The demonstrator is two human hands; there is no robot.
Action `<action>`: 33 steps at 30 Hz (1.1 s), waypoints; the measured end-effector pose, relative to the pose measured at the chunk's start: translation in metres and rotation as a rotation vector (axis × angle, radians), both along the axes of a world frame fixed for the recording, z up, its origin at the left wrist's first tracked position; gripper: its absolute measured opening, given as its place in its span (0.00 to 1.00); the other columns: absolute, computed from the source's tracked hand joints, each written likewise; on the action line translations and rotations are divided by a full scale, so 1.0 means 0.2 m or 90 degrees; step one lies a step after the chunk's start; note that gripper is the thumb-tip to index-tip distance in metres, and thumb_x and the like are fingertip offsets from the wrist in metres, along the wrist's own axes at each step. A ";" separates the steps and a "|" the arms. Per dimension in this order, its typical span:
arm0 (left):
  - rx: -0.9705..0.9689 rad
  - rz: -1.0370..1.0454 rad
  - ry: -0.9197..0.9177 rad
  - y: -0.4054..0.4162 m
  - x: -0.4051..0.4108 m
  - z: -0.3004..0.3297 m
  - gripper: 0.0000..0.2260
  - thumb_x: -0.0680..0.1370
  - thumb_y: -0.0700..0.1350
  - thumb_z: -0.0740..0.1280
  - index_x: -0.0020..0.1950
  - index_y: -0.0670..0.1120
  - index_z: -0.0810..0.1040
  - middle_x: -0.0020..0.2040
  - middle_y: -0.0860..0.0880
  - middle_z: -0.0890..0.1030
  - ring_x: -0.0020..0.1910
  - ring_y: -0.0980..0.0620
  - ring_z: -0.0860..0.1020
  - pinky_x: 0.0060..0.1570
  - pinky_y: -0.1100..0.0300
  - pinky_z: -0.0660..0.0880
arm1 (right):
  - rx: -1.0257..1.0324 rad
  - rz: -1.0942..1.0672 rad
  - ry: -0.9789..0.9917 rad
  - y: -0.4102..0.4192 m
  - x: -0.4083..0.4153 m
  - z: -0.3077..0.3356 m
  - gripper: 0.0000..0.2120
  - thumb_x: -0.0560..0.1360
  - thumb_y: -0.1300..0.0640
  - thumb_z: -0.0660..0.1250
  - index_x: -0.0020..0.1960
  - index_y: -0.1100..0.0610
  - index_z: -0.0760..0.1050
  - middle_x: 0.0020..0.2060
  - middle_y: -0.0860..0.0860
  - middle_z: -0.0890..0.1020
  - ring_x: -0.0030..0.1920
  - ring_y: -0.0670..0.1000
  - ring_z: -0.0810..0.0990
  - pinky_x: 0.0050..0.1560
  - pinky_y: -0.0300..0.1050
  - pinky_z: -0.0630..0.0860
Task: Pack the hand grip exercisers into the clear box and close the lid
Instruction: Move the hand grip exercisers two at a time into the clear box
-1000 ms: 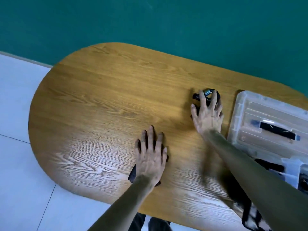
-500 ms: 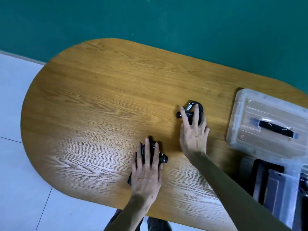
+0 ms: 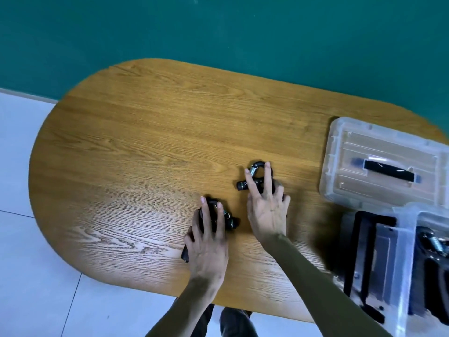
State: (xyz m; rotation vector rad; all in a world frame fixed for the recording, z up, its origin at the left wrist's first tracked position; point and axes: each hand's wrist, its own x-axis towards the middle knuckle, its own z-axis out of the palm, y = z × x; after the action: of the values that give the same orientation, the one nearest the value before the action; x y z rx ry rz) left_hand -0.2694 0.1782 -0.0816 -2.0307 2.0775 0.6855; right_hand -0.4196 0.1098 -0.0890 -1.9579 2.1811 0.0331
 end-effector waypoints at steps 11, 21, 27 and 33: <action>-0.025 -0.018 0.015 -0.10 -0.01 0.19 0.41 0.82 0.39 0.63 0.81 0.50 0.33 0.77 0.44 0.24 0.64 0.38 0.58 0.66 0.39 0.65 | -0.002 0.013 -0.085 0.16 -0.11 0.19 0.35 0.79 0.54 0.65 0.81 0.46 0.52 0.82 0.53 0.45 0.53 0.58 0.65 0.54 0.57 0.70; -0.164 -0.007 -0.012 -0.31 -0.28 0.73 0.29 0.85 0.50 0.53 0.83 0.49 0.42 0.81 0.40 0.34 0.64 0.39 0.61 0.56 0.47 0.63 | -0.140 -0.023 -0.138 0.11 -0.28 0.76 0.32 0.78 0.53 0.64 0.80 0.44 0.58 0.82 0.51 0.48 0.53 0.56 0.64 0.54 0.55 0.70; -0.264 -0.012 0.073 -0.31 -0.54 1.01 0.29 0.85 0.48 0.56 0.83 0.48 0.47 0.82 0.41 0.39 0.67 0.38 0.60 0.58 0.44 0.65 | -0.224 -0.029 -0.143 0.13 -0.55 1.04 0.32 0.78 0.54 0.65 0.79 0.43 0.59 0.82 0.50 0.50 0.52 0.55 0.63 0.53 0.54 0.72; -0.264 -0.047 0.100 -0.20 -0.88 1.18 0.29 0.85 0.48 0.56 0.83 0.50 0.46 0.82 0.42 0.38 0.69 0.39 0.59 0.61 0.45 0.66 | -0.277 -0.063 -0.152 0.30 -0.87 1.17 0.33 0.75 0.56 0.67 0.77 0.42 0.63 0.81 0.49 0.53 0.47 0.53 0.60 0.49 0.53 0.72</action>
State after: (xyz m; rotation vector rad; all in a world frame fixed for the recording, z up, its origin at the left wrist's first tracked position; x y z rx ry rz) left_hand -0.4449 0.1392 0.1535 -2.1441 2.5496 0.4409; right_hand -0.5943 0.1707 0.1457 -1.9246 2.2547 -0.7078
